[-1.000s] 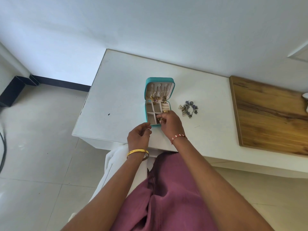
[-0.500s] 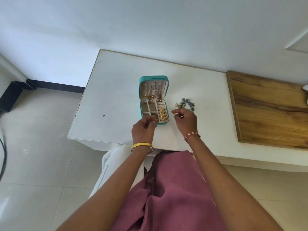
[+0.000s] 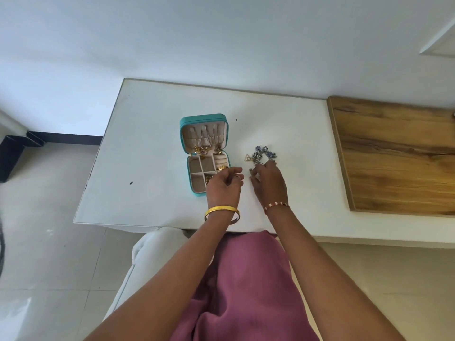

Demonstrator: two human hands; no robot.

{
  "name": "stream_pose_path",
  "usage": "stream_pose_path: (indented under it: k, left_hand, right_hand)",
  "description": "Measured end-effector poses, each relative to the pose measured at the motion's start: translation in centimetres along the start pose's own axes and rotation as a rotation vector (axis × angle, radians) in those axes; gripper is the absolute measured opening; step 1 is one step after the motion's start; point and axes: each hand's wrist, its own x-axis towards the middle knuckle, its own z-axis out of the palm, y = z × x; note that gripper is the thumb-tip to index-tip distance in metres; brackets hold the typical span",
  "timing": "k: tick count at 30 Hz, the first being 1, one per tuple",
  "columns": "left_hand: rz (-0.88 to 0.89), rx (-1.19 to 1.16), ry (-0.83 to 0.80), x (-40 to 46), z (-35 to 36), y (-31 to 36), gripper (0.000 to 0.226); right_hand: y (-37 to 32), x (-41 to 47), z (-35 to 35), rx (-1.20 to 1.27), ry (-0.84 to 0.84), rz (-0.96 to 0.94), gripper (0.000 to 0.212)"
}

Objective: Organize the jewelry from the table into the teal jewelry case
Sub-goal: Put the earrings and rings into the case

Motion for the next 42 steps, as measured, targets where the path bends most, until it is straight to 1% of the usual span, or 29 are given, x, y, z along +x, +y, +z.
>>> stream_pose_path:
  k: [3, 6, 9, 11, 13, 15, 17, 19, 22, 25, 27, 29, 30, 32, 34, 36, 38, 42]
  left_hand:
    - [-0.015, 0.017, 0.006, -0.1, 0.0, -0.6, 0.026]
    - [-0.022, 0.033, -0.01, -0.5, 0.1, -1.1, 0.025]
    - [-0.017, 0.063, -0.045, -0.9, 0.3, -1.4, 0.025]
    - [-0.01, 0.122, -0.078, -0.9, 0.3, -1.4, 0.025]
    - [-0.006, 0.197, -0.11, -0.8, 0.3, -1.3, 0.028]
    - [-0.012, 0.242, -0.136, -0.7, 0.3, -1.0, 0.033]
    - [-0.031, 0.208, -0.147, -0.6, 0.3, -0.6, 0.036]
    - [-0.032, 0.14, -0.135, -0.4, 0.2, -0.2, 0.036]
    - [-0.016, 0.067, -0.085, 0.2, -0.1, 0.3, 0.03]
    - [-0.043, -0.019, -0.046, 0.8, -0.7, 0.6, 0.025]
    - [-0.079, -0.068, -0.043, 1.1, -1.0, 0.8, 0.023]
    - [-0.1, -0.091, -0.037, 1.6, -1.3, 0.9, 0.022]
    - [-0.105, -0.093, -0.032, 1.7, -1.4, 0.9, 0.022]
    - [-0.113, -0.08, -0.025, 1.9, -1.4, 0.9, 0.021]
    - [-0.117, -0.067, -0.031, 2.0, -1.3, 0.8, 0.022]
    - [-0.115, -0.06, -0.035, 2.1, -1.1, 0.7, 0.021]
    - [-0.115, -0.067, -0.024, 2.3, -1.1, 0.6, 0.022]
    - [-0.138, -0.105, -0.02, 2.3, -1.5, 0.5, 0.023]
  right_hand:
    - [0.1, -0.8, 0.7, 0.06, 0.046, -0.023, 0.009]
    - [0.1, -1.3, 1.0, 0.123, 0.067, -0.028, 0.011]
    - [0.1, -1.3, 0.8, 0.26, 0.058, 0.087, 0.021]
    - [0.0, -1.4, 0.7, 0.339, 0.037, 0.171, 0.025]
    - [-0.1, -1.7, 0.5, 0.403, 0.026, 0.222, 0.024]
    - [-0.7, -2.0, -0.1, 0.543, 0.036, 0.274, 0.021]
    - [-1.5, -2.4, -1.0, 0.747, 0.027, 0.3, 0.019]
    - [-2.4, -3.0, -1.9, 0.904, -0.007, 0.274, 0.016]
    - [-3.3, -3.3, -2.7, 1.038, -0.04, 0.241, 0.015]
    - [-3.5, -2.5, -3.2, 1.1, -0.001, 0.272, 0.012]
    - [-3.2, -1.5, -3.2, 1.027, 0.069, 0.301, 0.012]
    - [-2.7, -0.1, -2.6, 0.792, 0.127, 0.275, 0.015]
    - [-2.4, 0.6, -2.2, 0.619, 0.124, 0.229, 0.018]
    - [-1.7, 1.7, -1.2, 0.277, 0.058, 0.131, 0.025]
    - [-1.3, 2.5, -0.1, 0.027, -0.013, 0.05, 0.03]
    - [-1.1, 2.9, 0.5, -0.158, -0.014, -0.009, 0.029]
    - [-1.1, 3.4, 0.9, -0.236, 0.018, -0.041, 0.028]
    - [-1.3, 3.5, 1.1, -0.26, 0.068, -0.103, 0.016]
